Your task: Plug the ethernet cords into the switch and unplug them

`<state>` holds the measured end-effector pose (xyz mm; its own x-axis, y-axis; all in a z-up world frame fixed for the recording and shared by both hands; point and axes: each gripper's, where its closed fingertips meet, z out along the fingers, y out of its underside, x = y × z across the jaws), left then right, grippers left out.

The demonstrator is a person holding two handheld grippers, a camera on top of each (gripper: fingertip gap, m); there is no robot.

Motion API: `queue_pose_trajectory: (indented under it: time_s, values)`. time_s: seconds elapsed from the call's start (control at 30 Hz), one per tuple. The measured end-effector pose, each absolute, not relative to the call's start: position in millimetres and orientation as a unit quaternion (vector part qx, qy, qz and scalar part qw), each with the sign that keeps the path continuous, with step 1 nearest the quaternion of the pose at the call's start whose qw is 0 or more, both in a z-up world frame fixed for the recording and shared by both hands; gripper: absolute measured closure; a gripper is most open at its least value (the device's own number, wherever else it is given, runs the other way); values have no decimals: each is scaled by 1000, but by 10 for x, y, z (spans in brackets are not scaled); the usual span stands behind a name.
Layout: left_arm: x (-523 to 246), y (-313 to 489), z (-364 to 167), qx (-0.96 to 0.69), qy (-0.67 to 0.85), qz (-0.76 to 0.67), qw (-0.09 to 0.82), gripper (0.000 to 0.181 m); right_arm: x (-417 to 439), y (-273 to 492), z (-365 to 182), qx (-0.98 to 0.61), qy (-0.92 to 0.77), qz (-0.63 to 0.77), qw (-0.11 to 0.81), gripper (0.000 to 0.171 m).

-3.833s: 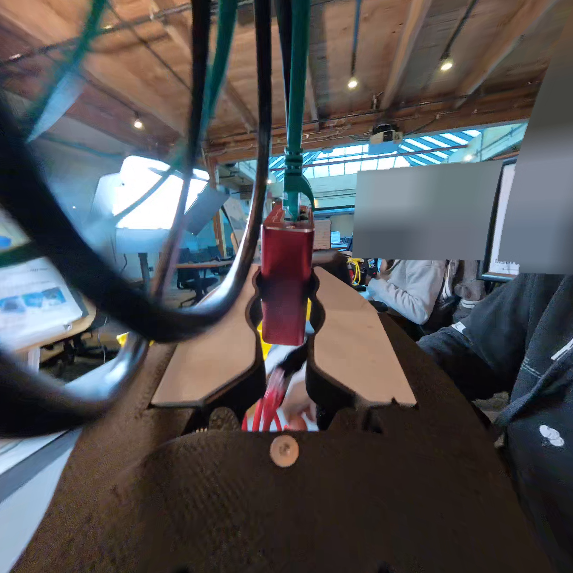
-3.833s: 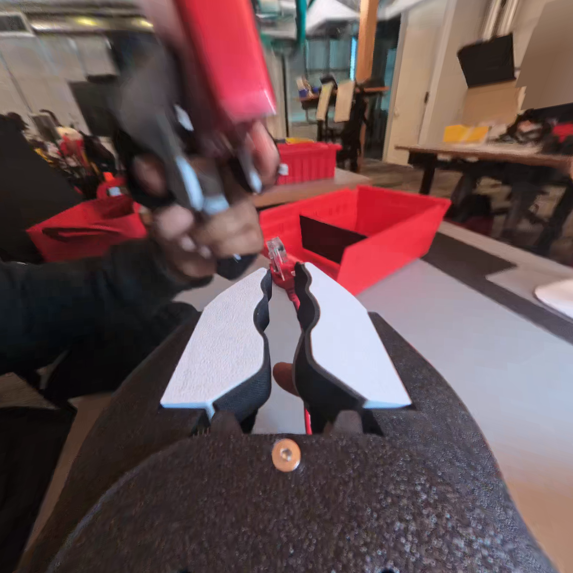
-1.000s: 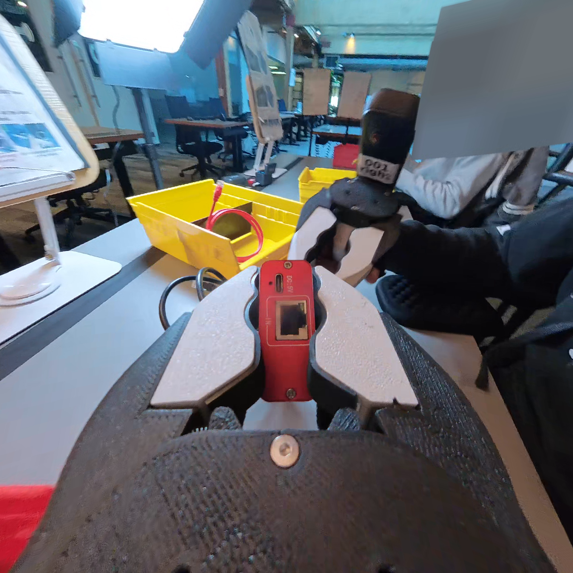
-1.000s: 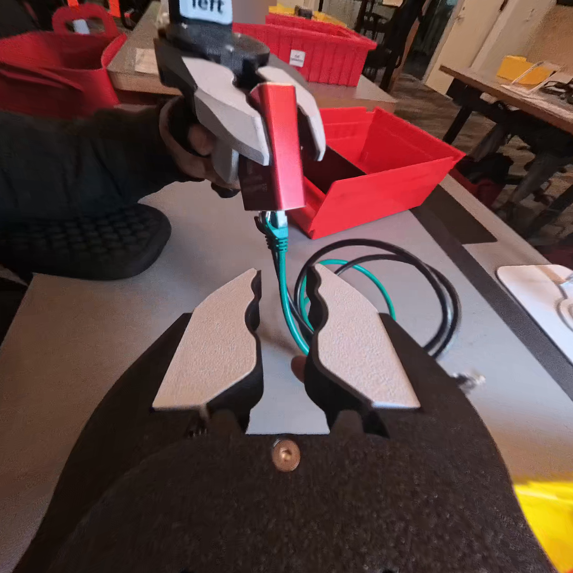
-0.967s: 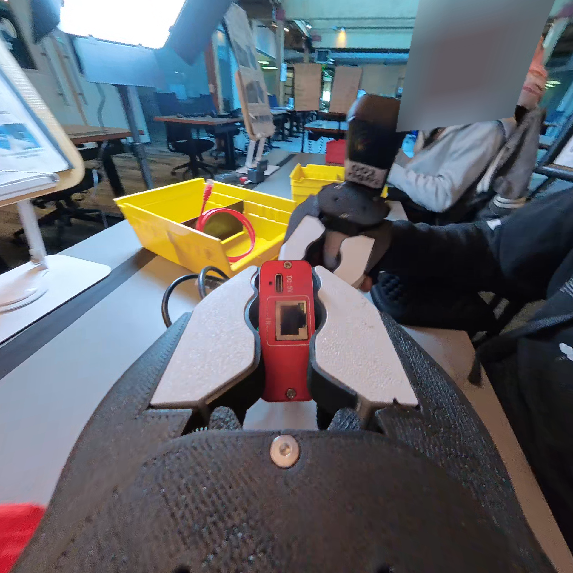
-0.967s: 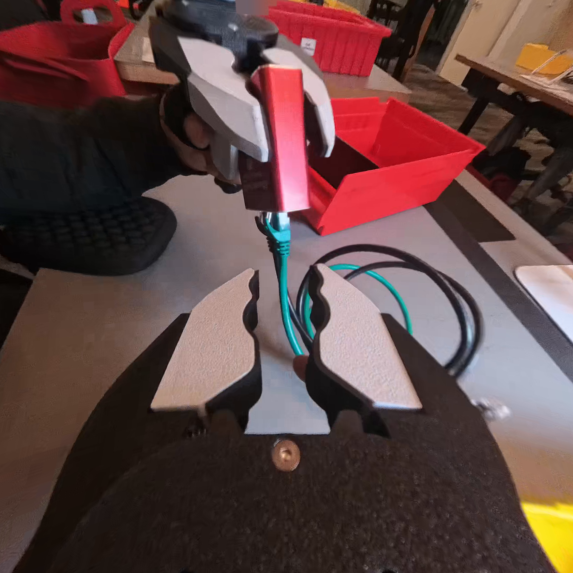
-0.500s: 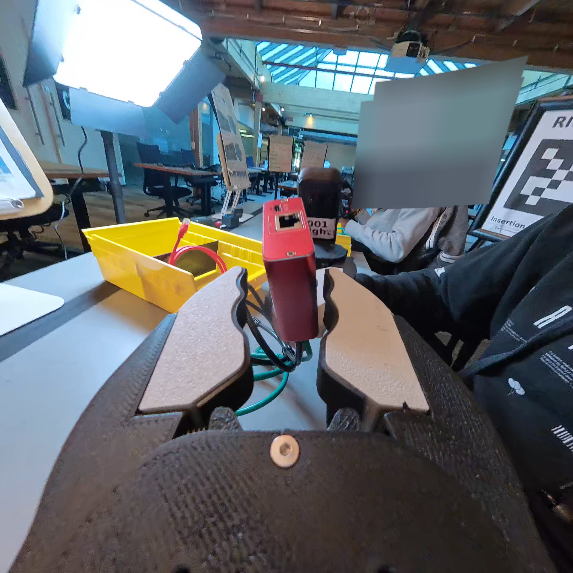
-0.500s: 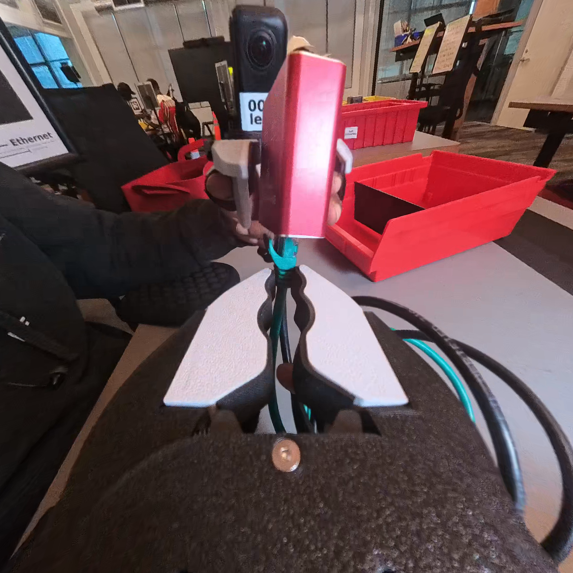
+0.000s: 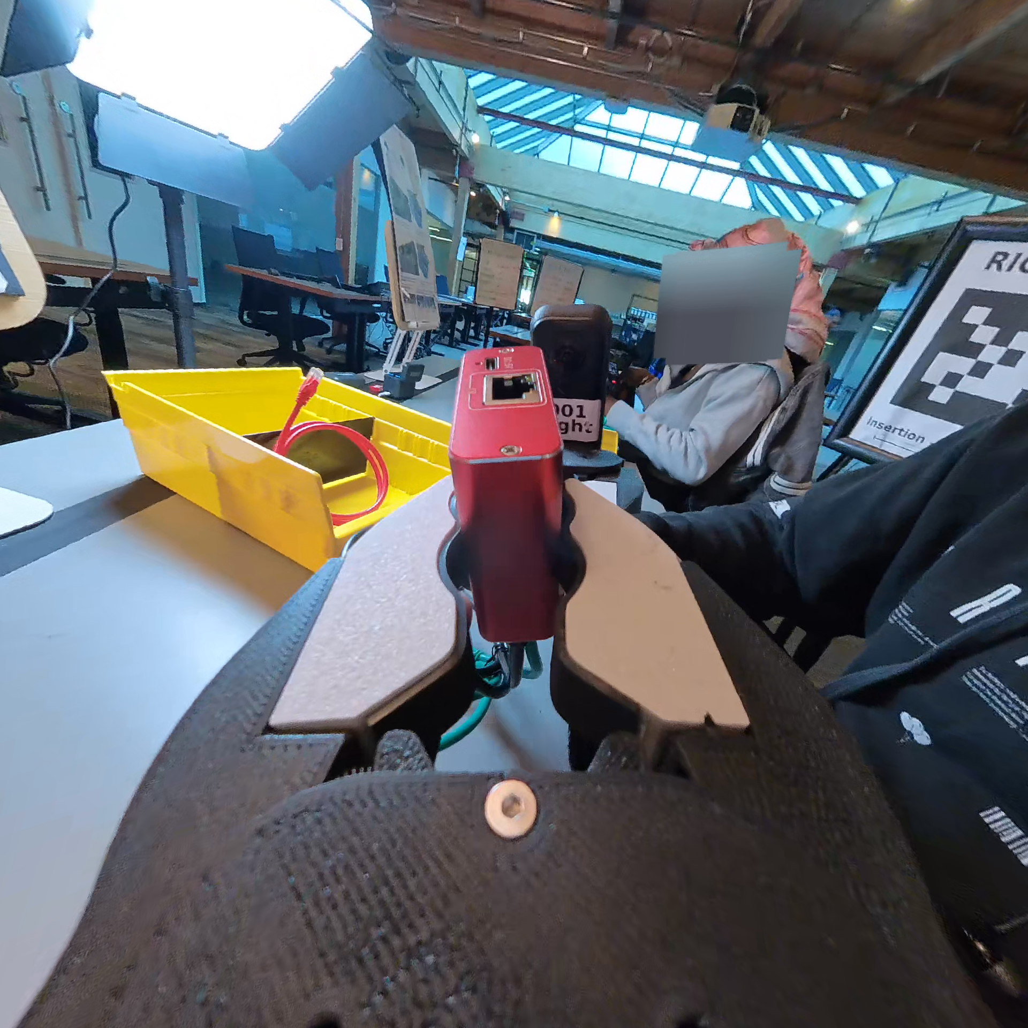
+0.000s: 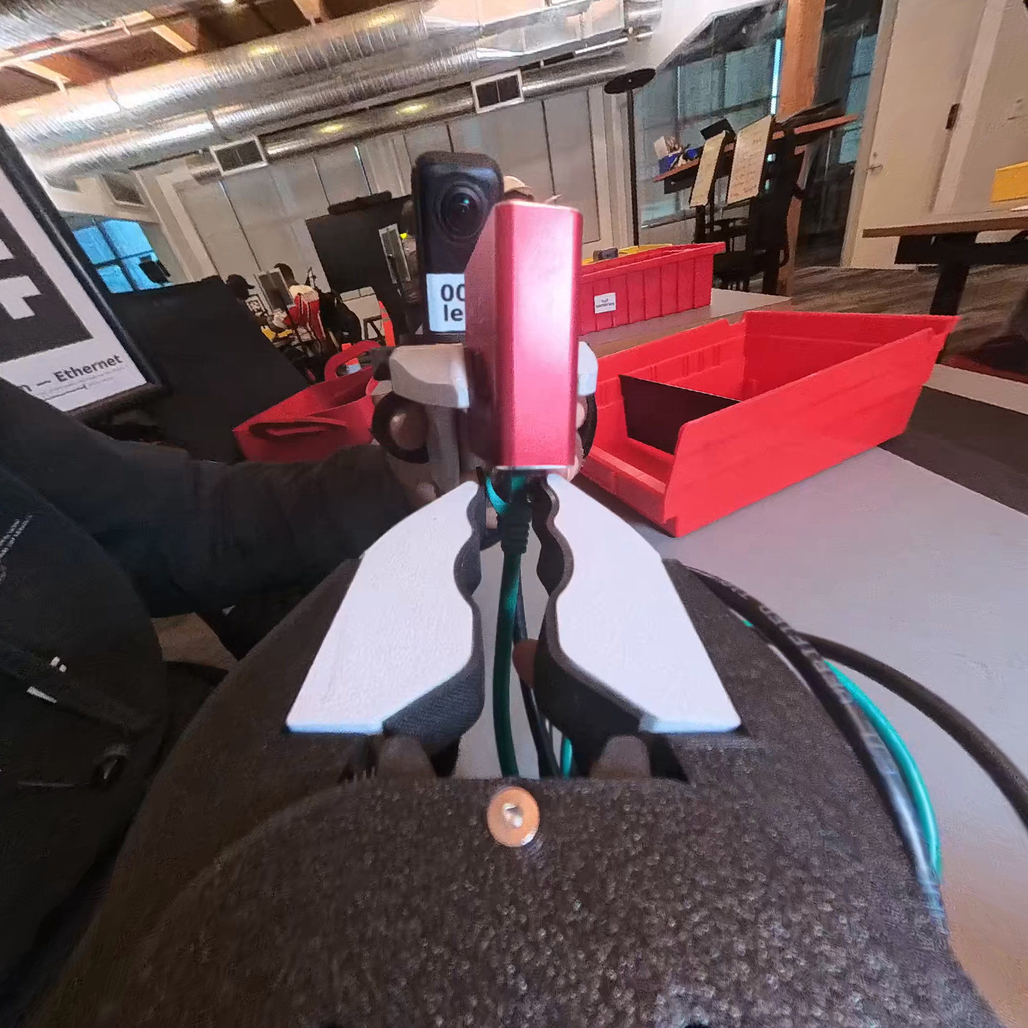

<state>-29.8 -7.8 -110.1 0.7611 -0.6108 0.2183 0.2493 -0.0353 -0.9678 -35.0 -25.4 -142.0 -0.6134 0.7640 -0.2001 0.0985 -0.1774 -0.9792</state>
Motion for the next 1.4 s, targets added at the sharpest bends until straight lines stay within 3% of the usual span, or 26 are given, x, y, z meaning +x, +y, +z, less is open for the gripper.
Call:
queue_pose_trajectory:
  time_s: [0.4,0.47,0.53,0.6,0.73,0.87,1.1,1.27,1.4]
  values:
    - [-294,-94,-1114,-662,162,-253,687,152,-465,-322,-1600,-443,-579,656,193,156]
    - [-170,-206,-939,-624,191,-283,703,152,-585,-204,-1805,-491,-578,617,209,158]
    - [-27,-278,-758,-615,215,-257,714,152,-600,-138,-1949,-524,-543,639,151,158]
    - [-153,-279,-671,-615,205,-178,740,152,-554,-181,-1834,-487,-573,631,191,157]
    - [-805,-348,-588,-585,80,-227,775,152,-412,-43,-1363,-440,-606,615,246,157]
    - [-1339,-326,-702,-588,5,-185,787,152,-127,363,-663,-412,-573,638,309,158]
    - [-1500,-187,-1004,-631,-9,-115,767,153,304,1148,290,-409,-506,612,449,157]
    - [-1230,-158,-954,-626,30,-139,767,153,184,2023,36,-470,-496,466,563,157]
    - [-1050,-189,-874,-613,54,-160,772,153,-45,2566,-796,-545,-523,365,545,157]
